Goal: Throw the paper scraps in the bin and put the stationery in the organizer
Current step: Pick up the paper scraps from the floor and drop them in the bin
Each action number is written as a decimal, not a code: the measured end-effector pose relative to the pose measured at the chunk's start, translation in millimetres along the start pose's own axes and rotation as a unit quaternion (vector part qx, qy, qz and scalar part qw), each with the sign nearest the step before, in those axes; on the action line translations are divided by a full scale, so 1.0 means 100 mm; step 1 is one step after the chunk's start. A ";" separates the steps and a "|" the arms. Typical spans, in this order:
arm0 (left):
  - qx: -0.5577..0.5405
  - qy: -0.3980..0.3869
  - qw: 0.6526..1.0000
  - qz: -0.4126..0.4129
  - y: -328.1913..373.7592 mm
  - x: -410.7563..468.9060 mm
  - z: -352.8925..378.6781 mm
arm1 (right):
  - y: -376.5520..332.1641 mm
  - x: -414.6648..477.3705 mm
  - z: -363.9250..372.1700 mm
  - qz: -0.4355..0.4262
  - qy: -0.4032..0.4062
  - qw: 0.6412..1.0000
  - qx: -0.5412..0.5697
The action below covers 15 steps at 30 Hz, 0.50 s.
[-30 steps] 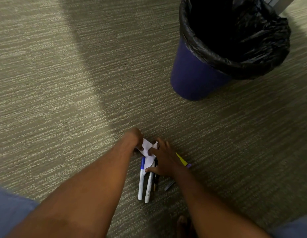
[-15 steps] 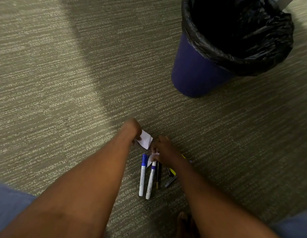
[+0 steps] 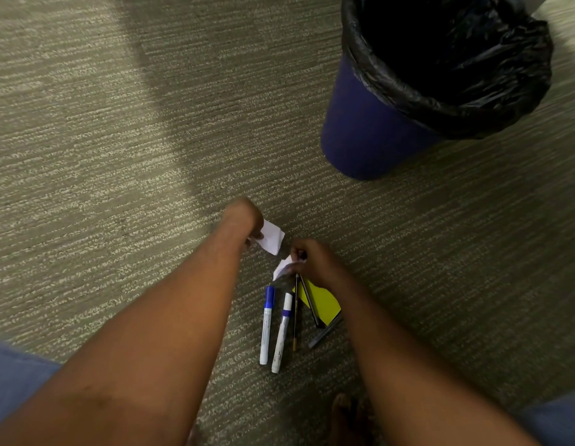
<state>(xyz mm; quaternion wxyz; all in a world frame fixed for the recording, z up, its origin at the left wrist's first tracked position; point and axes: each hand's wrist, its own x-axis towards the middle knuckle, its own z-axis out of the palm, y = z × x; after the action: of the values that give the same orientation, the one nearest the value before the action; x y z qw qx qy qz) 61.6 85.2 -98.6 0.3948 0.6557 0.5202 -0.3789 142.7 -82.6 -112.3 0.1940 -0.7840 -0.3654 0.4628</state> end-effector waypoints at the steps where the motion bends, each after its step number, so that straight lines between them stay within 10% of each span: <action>1: -0.019 0.021 1.000 0.008 0.02 -0.02 -0.05 | -0.04 0.03 -0.04 -0.007 0.013 1.000 0.002; 15: -0.192 0.253 0.945 0.075 0.17 -0.30 -0.48 | -0.60 0.26 -0.54 -0.118 0.191 0.975 0.001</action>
<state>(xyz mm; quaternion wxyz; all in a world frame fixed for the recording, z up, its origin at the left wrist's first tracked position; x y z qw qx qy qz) 77.4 115.6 -50.2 0.3956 0.6794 0.6148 -0.0627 174.1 -21.8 -62.4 0.3142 -0.8090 -0.4111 0.2789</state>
